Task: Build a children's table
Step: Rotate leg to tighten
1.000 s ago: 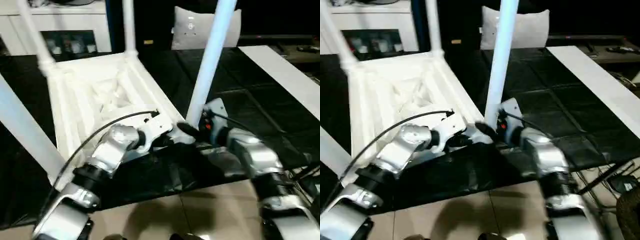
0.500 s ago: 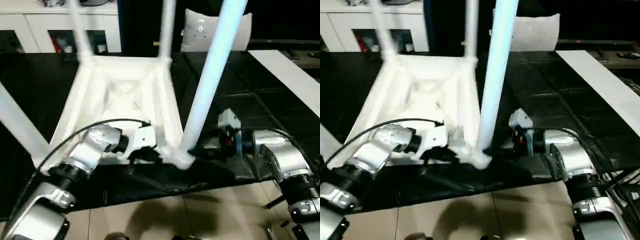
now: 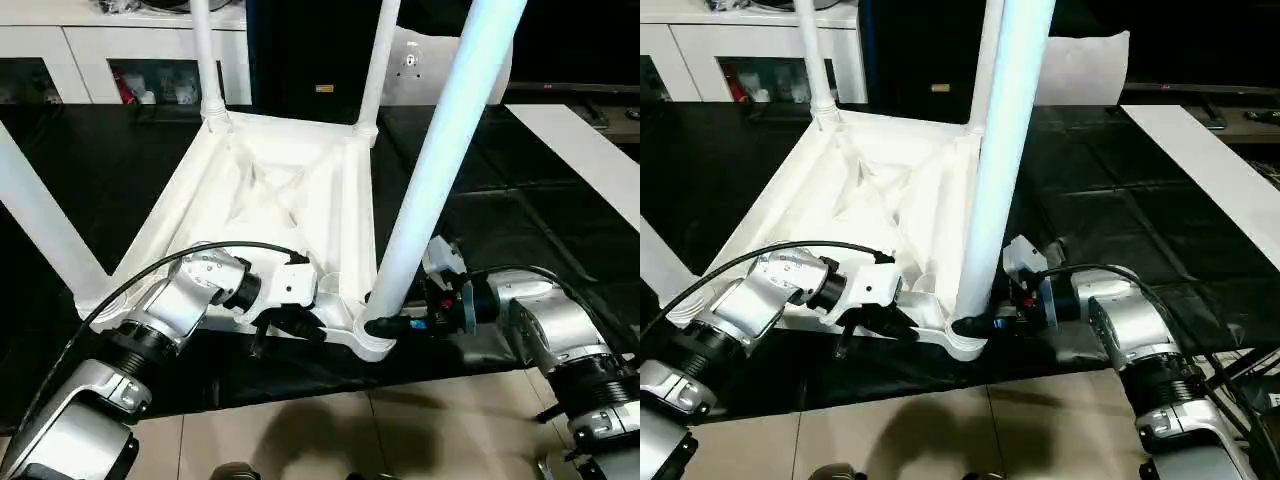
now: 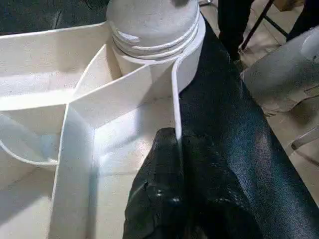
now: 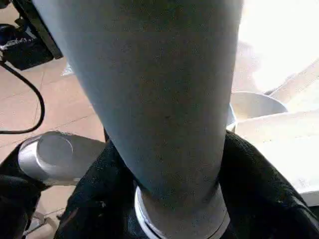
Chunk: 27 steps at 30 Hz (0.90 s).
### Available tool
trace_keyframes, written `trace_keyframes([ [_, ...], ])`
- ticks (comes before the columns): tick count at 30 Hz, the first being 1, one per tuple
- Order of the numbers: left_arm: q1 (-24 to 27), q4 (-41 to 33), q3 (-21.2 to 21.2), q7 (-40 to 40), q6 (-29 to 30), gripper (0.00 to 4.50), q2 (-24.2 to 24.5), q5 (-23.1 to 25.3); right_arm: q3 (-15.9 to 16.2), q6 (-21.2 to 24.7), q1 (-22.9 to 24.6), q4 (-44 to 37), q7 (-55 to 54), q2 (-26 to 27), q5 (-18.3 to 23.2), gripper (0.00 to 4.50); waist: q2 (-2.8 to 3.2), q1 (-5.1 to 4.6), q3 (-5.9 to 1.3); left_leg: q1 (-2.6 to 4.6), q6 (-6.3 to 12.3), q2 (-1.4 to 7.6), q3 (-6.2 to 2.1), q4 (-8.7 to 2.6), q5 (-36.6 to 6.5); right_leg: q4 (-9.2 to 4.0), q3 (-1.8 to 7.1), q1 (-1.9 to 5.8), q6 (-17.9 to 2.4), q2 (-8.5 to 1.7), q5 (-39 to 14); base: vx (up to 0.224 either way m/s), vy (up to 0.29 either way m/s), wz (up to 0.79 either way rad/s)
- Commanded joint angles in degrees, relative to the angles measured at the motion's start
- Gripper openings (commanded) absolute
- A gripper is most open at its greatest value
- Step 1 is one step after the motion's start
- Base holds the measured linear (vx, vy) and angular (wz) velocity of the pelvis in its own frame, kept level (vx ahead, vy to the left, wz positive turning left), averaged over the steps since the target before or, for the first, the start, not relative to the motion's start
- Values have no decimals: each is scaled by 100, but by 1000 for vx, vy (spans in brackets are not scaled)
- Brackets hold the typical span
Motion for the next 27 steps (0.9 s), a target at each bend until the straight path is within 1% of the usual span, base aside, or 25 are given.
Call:
trace_keyframes([
  [1,-158,-89,-177,-206,-126,0,-132,-29,26,128,73,-155,119,-44,151,208,56,-34,-430,39,296,251,-40,-376,-769,-394,358,362,-653,-530,-1954,0,0,0],
  [3,-107,-122,-110,-163,53,0,-150,-99,-39,264,147,-279,60,7,280,206,47,-30,-430,38,305,255,-40,-378,-738,-386,361,364,-656,-526,-1911,0,0,0],
  [6,-33,-205,-31,-20,370,0,-166,-149,-134,400,173,-362,-328,150,263,206,50,-42,-419,39,281,247,-38,-382,-788,-400,357,357,-654,-533,-1999,0,0,0],
  [7,17,-246,68,172,630,0,-209,-171,-222,439,128,-296,-894,349,125,206,53,-47,-414,43,261,248,-40,-386,-814,-411,358,352,-638,-541,-2071,0,0,0],
  [8,36,-252,132,316,757,0,-246,-172,-278,479,84,-231,-1243,470,42,205,45,-97,-382,51,177,216,-49,-391,-965,-478,326,340,-502,-540,-2539,0,0,0],
  [9,40,-251,153,367,793,0,-261,-172,-298,484,68,-207,-1351,509,18,205,44,-111,-376,62,148,197,-50,-384,-1016,-512,311,336,-430,-541,-2738,0,0,0],
  [10,54,-248,238,566,935,0,-323,-177,-380,485,2,-106,-1761,661,-66,205,40,-129,-378,59,129,181,-51,-380,-1032,-534,303,341,-358,-545,-2880,0,0,0],
  [11,66,-266,315,746,1098,0,-384,-187,-473,522,-81,9,-2152,812,-118,204,51,-212,-367,44,61,173,-74,-383,-1097,-569,269,338,-255,-546,-3121,0,0,0],
  [12,77,-315,374,931,1276,0,-439,-168,-552,473,-180,156,-2600,971,-215,204,43,-250,-371,19,44,166,-89,-382,-1114,-575,246,369,-198,-540,-3171,0,0,0],
  [13,84,-350,408,1047,1392,0,-472,-152,-601,439,-246,252,-2891,1074,-281,203,54,-283,-375,9,30,171,-94,-386,-1129,-572,236,371,-179,-540,-3177,0,0,0],
  [14,88,-449,471,1294,1656,0,-559,-111,-675,515,-365,392,-3346,1265,-339,202,55,-376,-373,32,-8,177,-105,-377,-1236,-591,224,339,-180,-536,-3194,0,0,0],
  [15,83,-494,509,1429,1789,0,-614,-97,-718,548,-431,476,-3592,1363,-370,201,41,-455,-374,11,0,155,-112,-361,-1270,-593,214,356,-181,-539,-3227,0,0,0],
  [16,78,-535,546,1550,1907,0,-667,-91,-767,593,-495,561,-3836,1457,-392,200,62,-481,-368,10,18,145,-111,-357,-1277,-608,214,351,-179,-540,-3257,0,0,0],
  [17,64,-608,618,1800,2119,0,-783,-66,-855,637,-614,729,-4301,1626,-449,200,60,-515,-371,20,72,122,-101,-335,-1269,-641,207,340,-151,-534,-3319,0,0,0],
  [18,53,-639,664,1975,2231,0,-868,-34,-888,632,-677,820,-4535,1718,-488,200,61,-562,-376,19,98,127,-96,-335,-1228,-629,219,331,-207,-529,-3246,0,0,0],
  [19,51,-640,669,1996,2242,0,-878,-29,-888,629,-683,827,-4554,1726,-493,200,67,-573,-374,26,106,131,-93,-331,-1211,-633,220,319,-220,-523,-3215,0,0,0],
  [20,41,-670,707,2257,2340,0,-1014,20,-923,574,-733,902,-4723,1832,-505,200,68,-579,-381,26,126,128,-92,-328,-1203,-625,223,323,-238,-523,-3163,0,0,0],
  [21,15,-655,749,2660,2371,0,-1224,100,-1006,457,-773,993,-4875,1954,-469,200,74,-575,-402,34,196,143,-75,-328,-1104,-589,255,315,-334,-519,-2919,0,0,0],
  [22,15,-655,749,2660,2371,0,-1224,100,-1006,457,-773,993,-4875,1954,-469,200,67,-576,-405,45,223,158,-69,-332,-1070,-581,271,301,-399,-516,-2785,0,0,0],
  [23,6,-649,760,2765,2388,0,-1278,120,-1039,439,-781,1017,-4907,1987,-443,255,73,-543,-424,39,267,179,-72,-343,-946,-519,297,318,-535,-511,-2412,0,0,0],
  [24,-13,-618,748,2794,2377,0,-1305,133,-1049,423,-772,1012,-4905,1984,-442,268,67,-542,-428,-8,308,199,-76,-354,-829,-458,309,346,-631,-502,-2092,0,0,0],
  [25,-13,-618,748,2794,2377,0,-1305,133,-1049,423,-772,1012,-4905,1984,-442,275,66,-533,-430,-2,326,202,-75,-354,-811,-444,313,344,-666,-502,-1999,0,0,0],
  [26,-58,-539,737,2863,2314,0,-1335,157,-1040,356,-703,943,-4767,1920,-422,275,58,-494,-454,-19,361,204,-67,-346,-636,-387,341,383,-772,-526,-1688,0,0,0],
  [27,-81,-497,735,2886,2269,0,-1332,163,-1016,300,-653,894,-4661,1857,-416,303,85,-463,-462,-19,384,199,-60,-340,-551,-370,348,383,-806,-521,-1553,0,0,0],
])
